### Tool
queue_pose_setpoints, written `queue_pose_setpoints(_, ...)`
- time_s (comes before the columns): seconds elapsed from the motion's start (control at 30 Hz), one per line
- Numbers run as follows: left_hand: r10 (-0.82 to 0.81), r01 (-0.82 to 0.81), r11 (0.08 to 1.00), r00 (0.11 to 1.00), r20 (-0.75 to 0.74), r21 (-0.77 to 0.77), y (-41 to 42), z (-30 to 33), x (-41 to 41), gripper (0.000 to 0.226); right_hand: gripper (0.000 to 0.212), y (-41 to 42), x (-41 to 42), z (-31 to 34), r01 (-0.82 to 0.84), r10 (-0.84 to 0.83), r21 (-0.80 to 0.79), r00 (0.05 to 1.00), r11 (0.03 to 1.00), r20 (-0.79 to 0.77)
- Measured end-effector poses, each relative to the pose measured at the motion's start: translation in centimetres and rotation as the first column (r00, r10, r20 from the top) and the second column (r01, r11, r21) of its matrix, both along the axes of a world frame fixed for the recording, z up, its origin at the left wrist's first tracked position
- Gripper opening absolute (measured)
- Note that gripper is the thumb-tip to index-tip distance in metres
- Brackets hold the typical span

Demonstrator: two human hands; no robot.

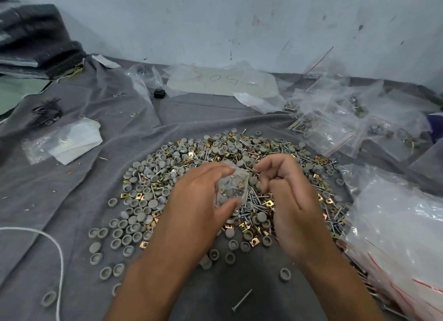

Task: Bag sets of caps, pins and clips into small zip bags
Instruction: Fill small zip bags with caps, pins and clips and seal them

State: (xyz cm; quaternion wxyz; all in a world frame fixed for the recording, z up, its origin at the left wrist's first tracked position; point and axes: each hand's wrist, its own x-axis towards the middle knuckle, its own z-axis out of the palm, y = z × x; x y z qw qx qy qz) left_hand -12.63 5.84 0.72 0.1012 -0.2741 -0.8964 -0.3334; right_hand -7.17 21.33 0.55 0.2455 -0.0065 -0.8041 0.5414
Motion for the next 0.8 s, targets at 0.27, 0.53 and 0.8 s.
queue_pose_setpoints(0.27, -0.01, 0.01, 1.0, 1.0, 0.015, 0.004, 0.2, 0.0, 0.0, 0.056, 0.038, 0.1, 0.2, 0.3, -0.074, 0.071, 0.166, 0.997, 0.983, 0.023)
queue_pose_setpoints(0.53, -0.045, 0.044, 0.999, 0.999, 0.027, 0.027, 0.2, 0.2, 0.1, 0.044, 0.026, -1.1, -0.1, 0.0, 0.134, -0.069, 0.38, 0.981, 0.915, -0.18)
queue_pose_setpoints(0.8, 0.121, -0.119, 0.987, 0.993, -0.01, 0.104, -0.9, 0.7, -0.4, 0.053, 0.024, -0.2, 1.1, -0.7, -0.321, 0.15, 0.388, 0.9, 0.864, 0.409)
